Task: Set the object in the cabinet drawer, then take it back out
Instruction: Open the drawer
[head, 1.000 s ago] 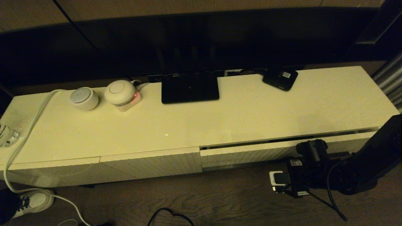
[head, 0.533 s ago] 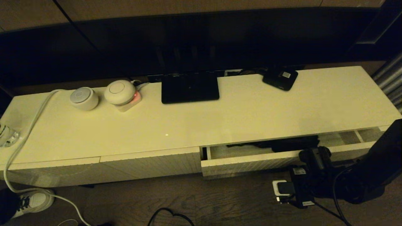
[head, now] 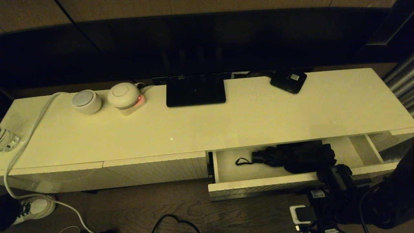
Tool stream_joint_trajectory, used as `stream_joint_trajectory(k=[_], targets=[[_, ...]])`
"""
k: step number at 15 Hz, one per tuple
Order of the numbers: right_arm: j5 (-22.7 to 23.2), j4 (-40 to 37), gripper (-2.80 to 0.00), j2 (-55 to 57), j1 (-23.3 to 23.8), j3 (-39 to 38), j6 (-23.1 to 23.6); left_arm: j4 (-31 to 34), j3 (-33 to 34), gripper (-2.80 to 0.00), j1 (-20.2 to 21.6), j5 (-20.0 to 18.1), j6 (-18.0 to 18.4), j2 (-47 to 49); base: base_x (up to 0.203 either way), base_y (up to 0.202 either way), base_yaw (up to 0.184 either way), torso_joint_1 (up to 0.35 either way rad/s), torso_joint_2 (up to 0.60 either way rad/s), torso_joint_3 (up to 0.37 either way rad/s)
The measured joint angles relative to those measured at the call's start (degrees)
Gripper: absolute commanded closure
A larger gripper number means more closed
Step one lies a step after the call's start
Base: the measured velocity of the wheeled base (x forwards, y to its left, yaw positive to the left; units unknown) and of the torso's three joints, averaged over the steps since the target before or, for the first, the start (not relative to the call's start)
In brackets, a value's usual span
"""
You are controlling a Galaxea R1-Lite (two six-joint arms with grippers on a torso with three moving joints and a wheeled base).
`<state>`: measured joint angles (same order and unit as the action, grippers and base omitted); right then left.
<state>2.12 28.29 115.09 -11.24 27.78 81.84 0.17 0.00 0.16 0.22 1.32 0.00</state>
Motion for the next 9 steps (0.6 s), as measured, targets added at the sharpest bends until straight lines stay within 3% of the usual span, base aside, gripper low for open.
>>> stream_joint_trajectory(k=[5, 6, 9], targets=[[0.4, -0.7, -2.8, -6.5, 0.0, -0.4, 0.0, 0.0, 0.0, 0.0, 0.0, 0.0, 0.0, 0.0, 0.0, 0.0, 0.0, 0.0, 0.0, 0.0], [0.4, -1.5, 0.0, -8.4, 0.0, -1.4, 0.1, 0.0, 0.0, 0.0, 0.0, 0.0, 0.0, 0.0, 0.0, 0.0, 0.0, 0.0, 0.0, 0.0], [0.2, -6.1, 0.0, -15.8, 0.0, -5.5, 0.1, 0.0, 0.0, 0.0, 0.0, 0.0, 0.0, 0.0, 0.0, 0.0, 0.0, 0.0, 0.0, 0.0]])
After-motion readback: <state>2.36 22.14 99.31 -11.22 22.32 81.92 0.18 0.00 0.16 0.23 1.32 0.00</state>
